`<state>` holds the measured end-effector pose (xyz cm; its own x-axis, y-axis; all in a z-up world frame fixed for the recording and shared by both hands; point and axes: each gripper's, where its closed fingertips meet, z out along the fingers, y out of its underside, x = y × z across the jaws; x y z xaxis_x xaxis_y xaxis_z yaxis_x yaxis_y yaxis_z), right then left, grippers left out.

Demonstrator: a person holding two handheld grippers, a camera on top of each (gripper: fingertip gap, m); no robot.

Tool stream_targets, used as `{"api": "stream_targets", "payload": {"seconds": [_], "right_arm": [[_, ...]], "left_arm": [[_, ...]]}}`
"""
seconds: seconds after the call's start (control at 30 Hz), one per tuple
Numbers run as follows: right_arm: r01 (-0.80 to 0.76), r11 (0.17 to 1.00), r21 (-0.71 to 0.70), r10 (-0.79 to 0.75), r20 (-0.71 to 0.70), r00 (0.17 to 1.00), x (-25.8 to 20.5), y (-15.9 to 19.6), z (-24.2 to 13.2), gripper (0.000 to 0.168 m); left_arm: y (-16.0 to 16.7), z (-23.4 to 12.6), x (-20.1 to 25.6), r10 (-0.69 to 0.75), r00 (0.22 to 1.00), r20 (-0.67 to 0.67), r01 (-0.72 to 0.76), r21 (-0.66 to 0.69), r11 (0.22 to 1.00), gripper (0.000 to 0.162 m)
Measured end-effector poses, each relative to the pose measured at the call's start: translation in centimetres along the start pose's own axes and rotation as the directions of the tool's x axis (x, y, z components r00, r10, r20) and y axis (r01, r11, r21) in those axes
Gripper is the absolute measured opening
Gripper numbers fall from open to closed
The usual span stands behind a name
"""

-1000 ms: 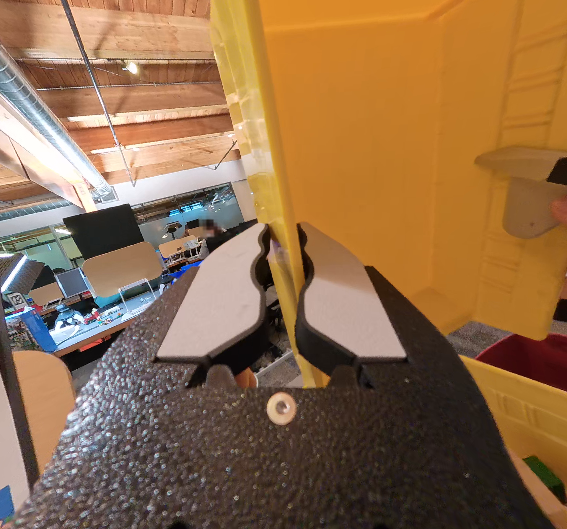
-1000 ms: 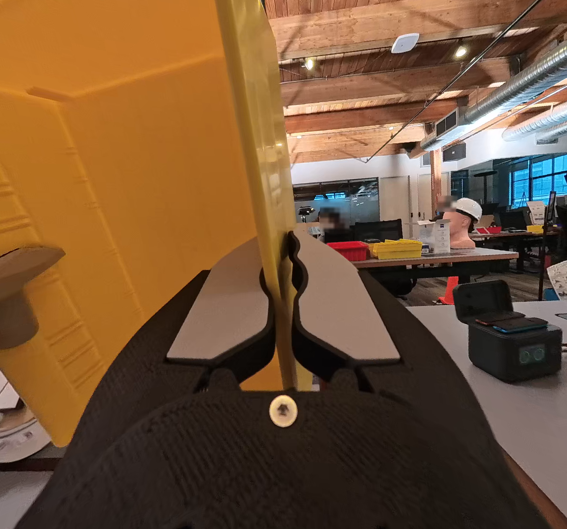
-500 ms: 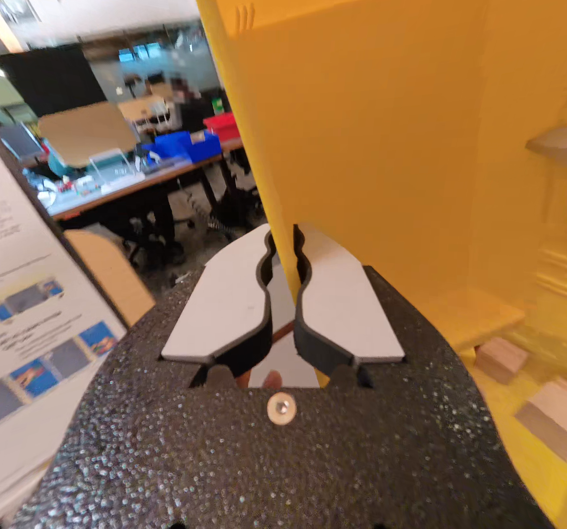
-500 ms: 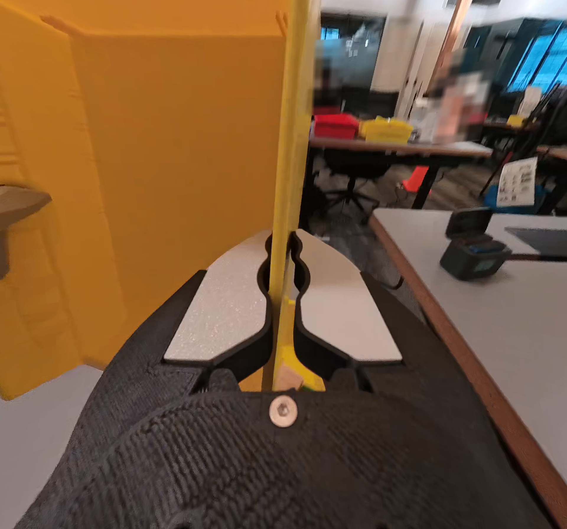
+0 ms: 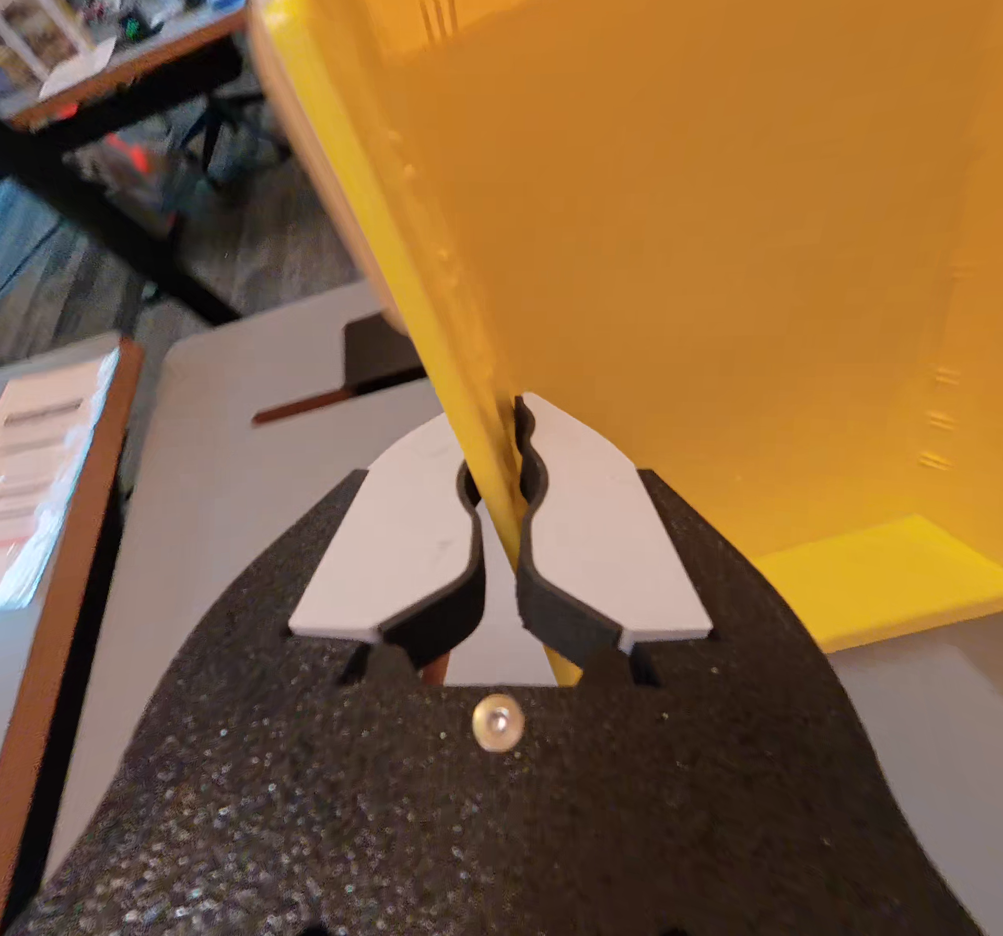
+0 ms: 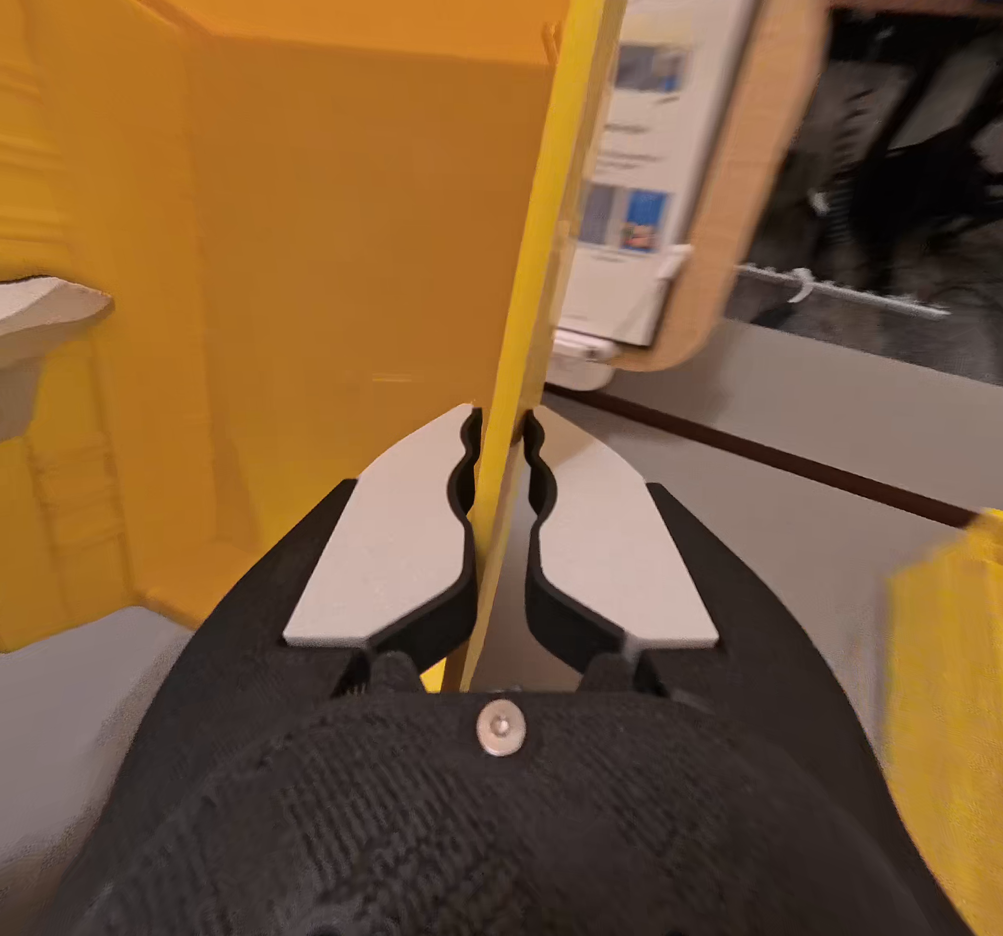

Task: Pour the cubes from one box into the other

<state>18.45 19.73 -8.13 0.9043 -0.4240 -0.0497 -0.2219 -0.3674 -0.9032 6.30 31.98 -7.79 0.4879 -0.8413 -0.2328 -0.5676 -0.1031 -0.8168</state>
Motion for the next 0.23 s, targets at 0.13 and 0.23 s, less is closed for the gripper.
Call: {"api": "stream_targets", "payload": {"seconds": [0.13,0.23], "right_arm": [[0.000,0.996,-0.088,0.013,0.149,0.989,-9.3,1.5,5.1,0.016],[0.009,0.989,-0.149,0.025,0.228,0.973,-15.0,2.7,7.7,0.018]], "left_arm": [[6.3,-0.9,-8.5,-0.070,0.994,0.078,0.079,-0.114,0.990,0.006],[10.0,-1.4,-13.6,-0.081,0.988,0.130,0.105,-0.188,0.976,0.006]]}}
